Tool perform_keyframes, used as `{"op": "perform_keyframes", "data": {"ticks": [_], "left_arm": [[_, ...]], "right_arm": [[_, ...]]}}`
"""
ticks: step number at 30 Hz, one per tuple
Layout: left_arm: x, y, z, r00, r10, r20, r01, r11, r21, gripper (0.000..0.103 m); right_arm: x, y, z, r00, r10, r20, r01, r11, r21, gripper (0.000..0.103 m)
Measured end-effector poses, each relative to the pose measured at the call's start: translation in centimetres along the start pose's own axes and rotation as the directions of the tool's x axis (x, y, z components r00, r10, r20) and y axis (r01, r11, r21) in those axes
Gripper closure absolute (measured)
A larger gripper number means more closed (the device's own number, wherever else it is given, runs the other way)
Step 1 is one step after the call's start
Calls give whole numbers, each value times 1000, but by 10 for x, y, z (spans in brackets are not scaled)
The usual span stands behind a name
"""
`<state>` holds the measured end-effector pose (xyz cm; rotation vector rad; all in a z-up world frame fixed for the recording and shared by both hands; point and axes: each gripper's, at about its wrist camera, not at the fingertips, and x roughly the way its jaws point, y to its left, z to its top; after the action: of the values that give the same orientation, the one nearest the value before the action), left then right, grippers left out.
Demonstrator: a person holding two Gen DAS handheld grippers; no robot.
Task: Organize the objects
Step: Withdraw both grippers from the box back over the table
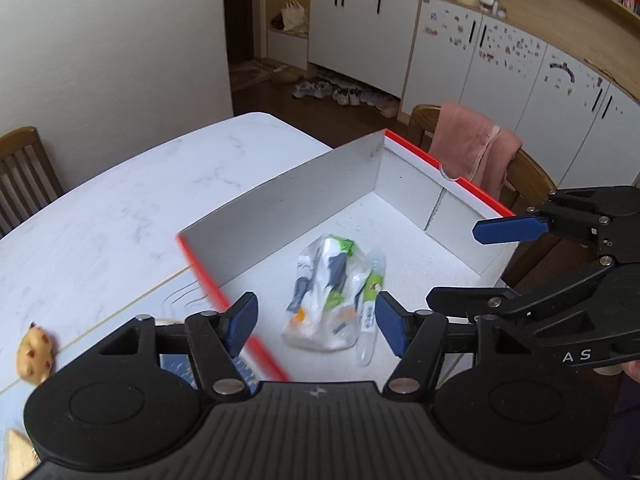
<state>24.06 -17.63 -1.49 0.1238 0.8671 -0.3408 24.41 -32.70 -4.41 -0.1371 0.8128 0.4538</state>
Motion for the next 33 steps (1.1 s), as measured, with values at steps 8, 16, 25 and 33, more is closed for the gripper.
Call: {"op": "perform_keyframes", "data": {"ticks": [8,16,25,33], "left_arm": [[-44,29,-38,998,19,60,-17,999,-28,24],[-78,71,-80,996,37,85,-31,997,-77,16],[-109,136,-129,993,44,106,-23,981,-193,0],[-127,193,-166,992,83,97,-56,966,-251,0]], "right_arm": [[-13,45,-3,998,38,40,-38,999,-6,15],[-15,104,-9,996,70,49,-67,996,-52,5],[-4,162,-9,995,91,50,-87,993,-82,5],[16,205,-7,995,88,47,-86,995,-51,4]]}}
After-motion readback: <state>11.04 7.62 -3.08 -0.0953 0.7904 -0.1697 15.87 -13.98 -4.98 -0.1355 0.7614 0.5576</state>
